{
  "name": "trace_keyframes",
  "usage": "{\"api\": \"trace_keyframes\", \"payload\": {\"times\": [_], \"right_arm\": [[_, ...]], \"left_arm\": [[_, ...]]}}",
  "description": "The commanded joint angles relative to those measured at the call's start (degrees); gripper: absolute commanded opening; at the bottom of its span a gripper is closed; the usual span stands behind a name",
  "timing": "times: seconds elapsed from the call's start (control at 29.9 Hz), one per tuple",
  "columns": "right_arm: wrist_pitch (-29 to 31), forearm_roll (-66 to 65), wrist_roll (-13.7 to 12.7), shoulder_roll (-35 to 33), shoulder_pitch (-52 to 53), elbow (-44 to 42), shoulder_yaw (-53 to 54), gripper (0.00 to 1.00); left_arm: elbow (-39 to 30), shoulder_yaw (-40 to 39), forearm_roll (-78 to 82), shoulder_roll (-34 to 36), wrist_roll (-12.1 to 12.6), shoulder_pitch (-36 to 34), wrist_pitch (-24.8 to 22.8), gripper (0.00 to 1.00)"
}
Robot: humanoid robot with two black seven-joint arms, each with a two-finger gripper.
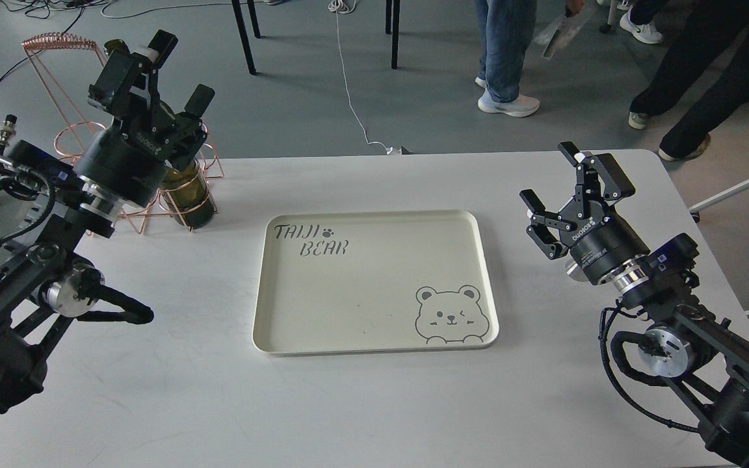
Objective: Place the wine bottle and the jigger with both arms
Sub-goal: 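Open the left gripper and raise it off the bottle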
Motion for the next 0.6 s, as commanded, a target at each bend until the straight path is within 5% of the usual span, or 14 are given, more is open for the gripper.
{"api": "trace_keyframes", "payload": {"times": [0.0,0.23,0.57], "right_arm": [[-0.2,0.0,0.8,0.2,-0.2,0.0,0.1,0.99],[0.0,0.0,0.8,0.9,-1.9,0.2,0.0,0.99],[-0.2,0.0,0.8,0.9,-2.5,-0.1,-0.8,0.99]], "left_arm": [[0.1,-2.1,0.3,-5.8,1.8,5.9,-0.1,0.98],[0.5,-6.2,6.0,-13.5,2.0,14.9,-0.3,0.98],[0.5,-7.8,6.1,-15.0,2.0,18.6,-1.2,0.98]]}}
